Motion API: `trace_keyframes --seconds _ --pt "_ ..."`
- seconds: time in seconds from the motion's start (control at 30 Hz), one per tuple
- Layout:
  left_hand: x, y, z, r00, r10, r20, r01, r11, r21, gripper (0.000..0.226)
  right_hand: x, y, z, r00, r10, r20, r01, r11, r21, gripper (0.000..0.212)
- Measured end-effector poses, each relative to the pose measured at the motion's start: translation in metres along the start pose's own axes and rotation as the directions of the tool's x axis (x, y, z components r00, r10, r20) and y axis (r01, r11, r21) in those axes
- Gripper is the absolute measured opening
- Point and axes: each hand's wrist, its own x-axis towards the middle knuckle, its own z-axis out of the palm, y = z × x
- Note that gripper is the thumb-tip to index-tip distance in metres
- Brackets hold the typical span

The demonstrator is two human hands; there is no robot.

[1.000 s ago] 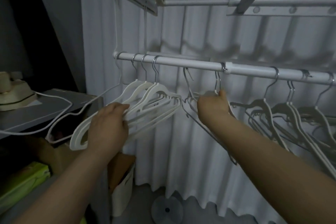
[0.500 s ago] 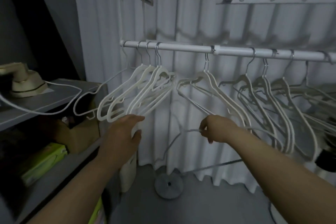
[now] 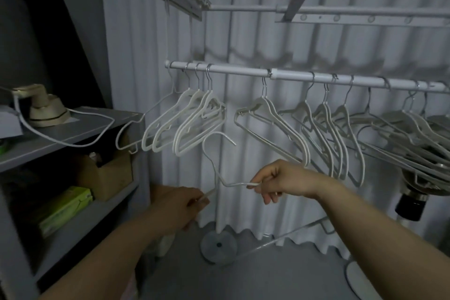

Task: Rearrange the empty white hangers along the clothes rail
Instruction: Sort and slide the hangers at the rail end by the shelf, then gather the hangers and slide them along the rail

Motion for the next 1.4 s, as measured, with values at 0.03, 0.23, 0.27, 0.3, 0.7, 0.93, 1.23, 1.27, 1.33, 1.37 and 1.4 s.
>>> trace_keyframes --seconds 0.03,0.23,0.27,0.3,0.7,0.93,1.23,1.27,1.33,1.37,1.4 --pt "-0.004 0.001 -0.003 1.000 0.004 0.000 -0.004 0.999 -0.043 0.027 0.001 -0.002 0.003 0.999 -0.004 -0.041 0.006 0.999 0.032 0.012" --pt "-0.018 -0.003 -0.021 0.999 -0.036 0.000 0.035 0.986 -0.163 0.022 0.018 0.009 -0.006 0.596 -0.209 -0.776 -0.082 0.945 -0.317 0.027" --pt "-0.018 -0.004 -0.022 0.999 -0.053 0.005 0.053 0.982 -0.181 0.021 0.019 0.012 -0.010 0.540 -0.226 -0.811 -0.197 0.903 -0.383 0.034" --pt "-0.016 -0.004 -0.023 0.998 -0.070 -0.007 0.067 0.979 -0.194 0.021 0.020 0.014 -0.013 0.538 -0.179 -0.824 -0.300 0.873 -0.385 0.042" --pt "0.050 0.033 -0.015 0.956 -0.190 -0.225 0.018 0.800 -0.599 0.029 0.051 0.052 -0.033 0.722 -0.033 -0.691 -0.089 0.986 -0.140 0.049" --pt "0.118 0.062 -0.011 0.936 -0.235 -0.262 -0.008 0.730 -0.683 0.017 0.066 0.055 -0.052 0.816 0.013 -0.578 0.069 0.990 0.120 0.056" --pt "0.195 0.100 -0.031 0.915 -0.162 -0.370 -0.161 0.695 -0.701 0.014 0.104 0.043 -0.094 0.871 0.145 -0.469 0.040 0.931 0.363 0.065" --pt "0.201 0.103 -0.034 0.910 -0.159 -0.384 -0.173 0.696 -0.697 0.015 0.108 0.043 -0.096 0.880 0.139 -0.455 0.044 0.929 0.369 0.065" --pt "0.212 0.106 -0.040 0.903 -0.152 -0.401 -0.188 0.700 -0.689 0.021 0.114 0.045 -0.098 0.889 0.123 -0.441 0.040 0.939 0.343 0.063" --pt "0.217 0.105 -0.041 0.902 -0.151 -0.405 -0.190 0.703 -0.685 0.025 0.117 0.046 -0.098 0.894 0.118 -0.433 0.030 0.947 0.320 0.062" --pt "0.221 0.104 -0.042 0.902 -0.152 -0.403 -0.188 0.704 -0.685 0.028 0.119 0.048 -0.098 0.899 0.117 -0.423 0.019 0.952 0.305 0.060"
